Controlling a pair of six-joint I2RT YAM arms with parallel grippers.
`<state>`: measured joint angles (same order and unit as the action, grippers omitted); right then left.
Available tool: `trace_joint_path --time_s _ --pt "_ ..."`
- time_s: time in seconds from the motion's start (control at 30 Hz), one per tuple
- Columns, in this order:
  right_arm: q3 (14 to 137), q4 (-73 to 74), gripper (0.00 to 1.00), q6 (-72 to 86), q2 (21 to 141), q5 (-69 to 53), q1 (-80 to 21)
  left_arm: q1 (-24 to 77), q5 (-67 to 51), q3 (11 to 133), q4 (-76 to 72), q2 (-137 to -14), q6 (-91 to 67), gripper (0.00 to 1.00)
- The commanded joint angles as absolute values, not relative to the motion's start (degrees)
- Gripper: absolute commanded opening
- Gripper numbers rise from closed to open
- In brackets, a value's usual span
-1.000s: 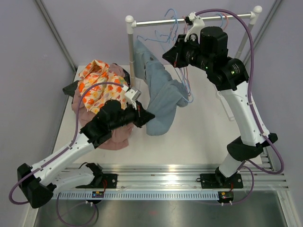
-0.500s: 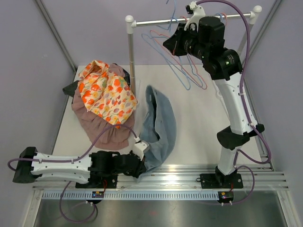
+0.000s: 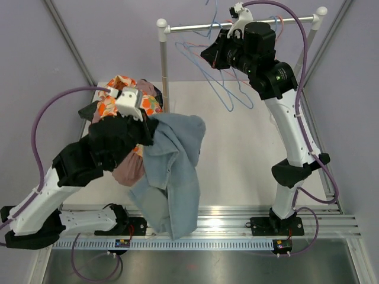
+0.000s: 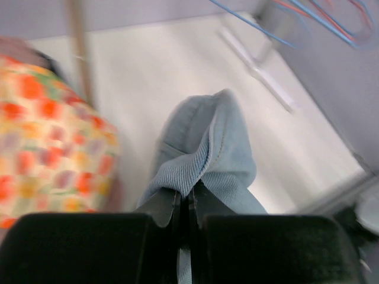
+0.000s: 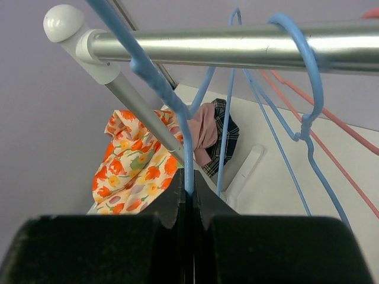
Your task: Remove the skirt from the hanger
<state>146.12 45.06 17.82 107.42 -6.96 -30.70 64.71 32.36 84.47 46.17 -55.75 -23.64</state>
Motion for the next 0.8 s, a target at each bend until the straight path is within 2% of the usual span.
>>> trace_joint_path --time_s 0.0,0.1,0.27,0.37,0.43,0.57,0.6,0.63,0.67,0.7,0.73,0.77 --pt "143.72 41.4 0.0 18.72 105.21 -7.47 -30.76 54.07 32.16 94.99 47.9 -61.6 -9.26 0.0" --pt "139.42 41.13 0.0 19.16 103.63 -7.65 -30.85 43.98 30.51 103.34 48.16 -66.69 -5.37 0.0" --pt "129.57 38.06 0.0 19.86 99.59 -8.44 -30.85 20.44 17.68 114.51 47.55 -74.6 -6.76 0.0" --pt "124.47 36.57 0.0 20.21 97.21 -8.0 -30.76 11.99 12.32 120.4 47.81 -82.77 -7.64 0.0" --pt "123.14 36.21 0.0 20.21 96.42 -8.09 -30.76 8.54 6.44 124.61 48.6 -88.82 -10.01 0.0" --pt "118.84 35.86 0.02 20.3 93.79 -8.35 -30.76 3.44 3.26 127.44 47.03 -95.17 -11.51 0.0" --pt "118.22 35.86 0.1 20.13 93.26 -8.52 -30.76 2.47 2.64 128.57 47.28 -98.14 -12.04 0.04" --pt "117.52 35.77 0.29 20.04 92.73 -8.61 -30.76 2.2 2.72 129.11 47.29 -98.17 -12.13 0.07" --pt "116.9 35.42 0.58 19.87 91.59 -8.7 -30.76 1.85 2.72 129.46 47.98 -101.05 -12.04 0.11" --pt "115.5 35.16 0.73 19.86 90.97 -8.96 -30.76 1.76 3.42 129.46 48.08 -102.12 -11.78 0.15" --pt "114.88 34.9 0.82 19.95 90.36 -9.14 -30.76 1.58 4.38 129.03 47.55 -103.0 -11.69 0.36" --pt "114.09 34.37 0.96 20.04 89.31 -9.4 -30.76 1.5 4.92 127.28 47.03 -104.57 -11.6 0.62"
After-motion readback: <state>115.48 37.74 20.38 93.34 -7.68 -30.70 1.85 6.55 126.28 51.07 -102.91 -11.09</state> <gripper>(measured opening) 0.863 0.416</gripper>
